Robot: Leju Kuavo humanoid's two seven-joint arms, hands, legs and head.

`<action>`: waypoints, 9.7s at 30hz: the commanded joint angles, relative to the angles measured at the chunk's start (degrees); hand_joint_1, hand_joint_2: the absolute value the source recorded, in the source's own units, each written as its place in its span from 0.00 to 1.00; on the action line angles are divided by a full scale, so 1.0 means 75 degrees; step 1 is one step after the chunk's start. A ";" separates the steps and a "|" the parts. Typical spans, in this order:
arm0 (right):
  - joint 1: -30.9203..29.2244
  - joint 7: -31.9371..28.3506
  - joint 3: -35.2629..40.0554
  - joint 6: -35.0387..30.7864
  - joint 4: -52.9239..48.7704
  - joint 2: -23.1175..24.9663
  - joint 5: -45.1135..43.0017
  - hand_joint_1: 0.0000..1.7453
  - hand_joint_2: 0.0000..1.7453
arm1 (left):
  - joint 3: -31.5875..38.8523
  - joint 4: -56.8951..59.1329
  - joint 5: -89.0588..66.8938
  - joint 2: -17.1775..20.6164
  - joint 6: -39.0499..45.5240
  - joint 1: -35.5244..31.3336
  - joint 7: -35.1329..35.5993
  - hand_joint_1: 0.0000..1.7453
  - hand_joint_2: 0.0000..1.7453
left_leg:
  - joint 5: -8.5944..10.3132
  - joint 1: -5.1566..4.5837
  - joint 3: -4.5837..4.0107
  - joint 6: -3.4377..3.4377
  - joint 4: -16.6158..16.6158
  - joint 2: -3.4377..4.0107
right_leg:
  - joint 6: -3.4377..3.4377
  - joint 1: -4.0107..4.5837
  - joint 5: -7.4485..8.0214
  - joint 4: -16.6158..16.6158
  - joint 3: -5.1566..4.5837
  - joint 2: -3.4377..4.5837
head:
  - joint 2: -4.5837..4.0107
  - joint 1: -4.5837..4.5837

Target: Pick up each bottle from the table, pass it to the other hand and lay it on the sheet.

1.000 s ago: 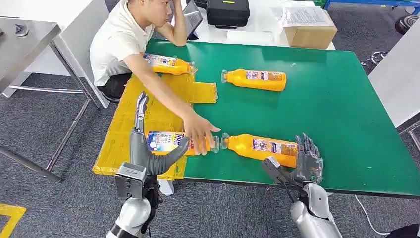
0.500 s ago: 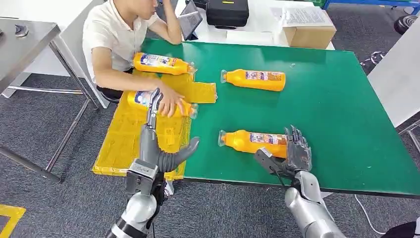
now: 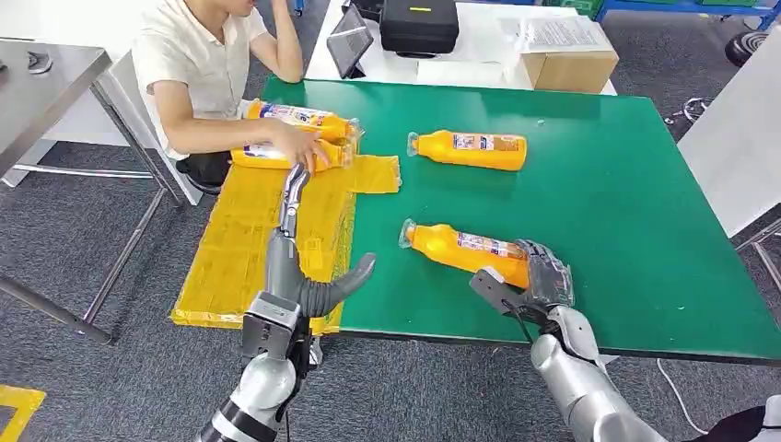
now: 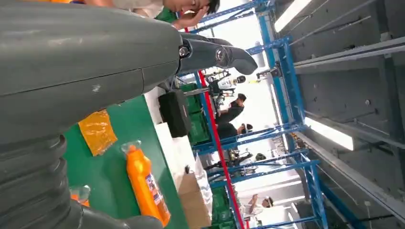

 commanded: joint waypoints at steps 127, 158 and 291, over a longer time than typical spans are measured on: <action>0.4821 -0.3381 0.1060 -0.1699 -0.9326 0.3046 -0.1245 0.00 0.00 | 0.2165 0.3830 -0.1526 0.0869 0.0375 -0.1809 0.0772 1.00 1.00 | 0.0002 0.0023 -0.0101 -0.0026 -0.0009 -0.0044 | -0.0023 0.0017 -0.0012 0.0012 -0.0088 -0.0028 | 0.0000 -0.0012; 0.4338 -0.3381 0.1840 -0.1699 -0.7880 0.2619 -0.2442 0.00 1.00 | 0.0738 0.7915 -0.5027 0.0766 -0.4080 -0.4207 0.2850 0.00 1.00 | 0.0003 0.0030 -0.0089 -0.0026 -0.0008 -0.0040 | -0.0024 0.0023 -0.0014 0.0008 -0.0065 -0.0017 | 0.0000 -0.0015; 0.1286 0.1182 0.0811 -0.1015 -0.1850 -0.0375 0.1850 0.00 1.00 | 0.1445 0.0537 0.2755 0.0549 -0.3255 0.0698 0.1933 0.00 1.00 | -0.0023 0.0018 -0.0065 -0.0034 -0.0008 -0.0043 | -0.0033 0.0016 -0.0034 0.0005 -0.0042 -0.0016 | 0.0000 -0.0018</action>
